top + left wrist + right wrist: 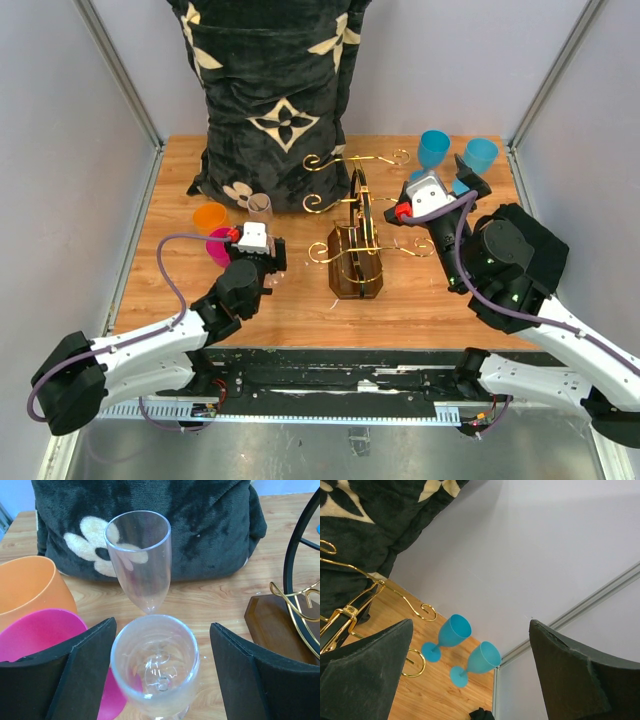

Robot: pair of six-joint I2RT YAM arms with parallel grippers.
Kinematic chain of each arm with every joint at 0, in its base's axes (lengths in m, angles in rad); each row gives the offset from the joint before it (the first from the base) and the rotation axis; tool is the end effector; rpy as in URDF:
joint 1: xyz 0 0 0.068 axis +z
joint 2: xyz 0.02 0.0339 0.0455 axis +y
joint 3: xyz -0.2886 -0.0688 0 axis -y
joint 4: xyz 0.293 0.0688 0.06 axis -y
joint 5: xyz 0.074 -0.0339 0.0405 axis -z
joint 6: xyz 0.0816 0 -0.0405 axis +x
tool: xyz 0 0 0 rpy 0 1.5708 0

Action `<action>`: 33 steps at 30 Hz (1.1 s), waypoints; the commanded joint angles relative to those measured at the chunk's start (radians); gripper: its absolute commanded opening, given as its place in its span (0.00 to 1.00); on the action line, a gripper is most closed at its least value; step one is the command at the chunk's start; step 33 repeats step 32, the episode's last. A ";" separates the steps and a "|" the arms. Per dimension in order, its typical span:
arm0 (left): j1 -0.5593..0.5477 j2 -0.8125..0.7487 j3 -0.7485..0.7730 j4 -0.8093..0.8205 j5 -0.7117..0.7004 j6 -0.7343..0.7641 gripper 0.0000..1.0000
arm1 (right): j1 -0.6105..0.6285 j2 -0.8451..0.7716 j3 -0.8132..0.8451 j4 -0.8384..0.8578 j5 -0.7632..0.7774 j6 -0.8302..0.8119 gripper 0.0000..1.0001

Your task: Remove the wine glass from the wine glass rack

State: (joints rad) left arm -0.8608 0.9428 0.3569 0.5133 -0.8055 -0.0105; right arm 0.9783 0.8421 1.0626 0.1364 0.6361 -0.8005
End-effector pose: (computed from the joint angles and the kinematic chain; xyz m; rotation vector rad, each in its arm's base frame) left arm 0.2128 -0.1572 0.2255 0.0777 1.6192 -0.0093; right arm 0.1695 0.1649 0.5002 -0.5570 1.1629 -0.2331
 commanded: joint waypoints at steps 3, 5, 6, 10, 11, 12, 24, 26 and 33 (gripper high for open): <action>-0.018 0.016 0.009 0.023 -0.043 -0.017 0.82 | -0.021 -0.014 0.011 0.011 0.004 0.023 0.99; -0.028 0.010 0.018 0.017 -0.055 -0.014 0.82 | -0.023 -0.017 0.011 0.009 0.004 0.024 0.99; -0.040 0.003 0.026 0.012 -0.069 -0.007 0.82 | -0.023 -0.019 0.011 0.008 0.004 0.024 0.99; -0.096 -0.052 0.108 -0.057 -0.127 0.024 0.82 | -0.026 -0.021 0.023 -0.012 -0.006 0.035 0.99; -0.107 -0.064 0.133 -0.094 -0.133 0.016 0.82 | -0.027 -0.015 0.037 -0.039 -0.009 0.061 0.99; -0.116 -0.076 0.156 -0.138 -0.139 -0.001 0.81 | -0.030 -0.006 0.061 -0.085 -0.008 0.104 0.98; -0.151 -0.101 0.489 -0.570 -0.172 -0.103 0.86 | -0.272 0.311 0.543 -0.784 -0.151 0.694 0.98; -0.151 -0.096 0.562 -0.600 -0.172 -0.096 0.90 | -0.281 0.324 0.543 -0.791 -0.178 0.714 0.98; -0.089 0.029 0.936 -0.813 -0.151 -0.062 1.00 | -0.375 0.342 0.535 -0.802 -0.260 0.805 0.98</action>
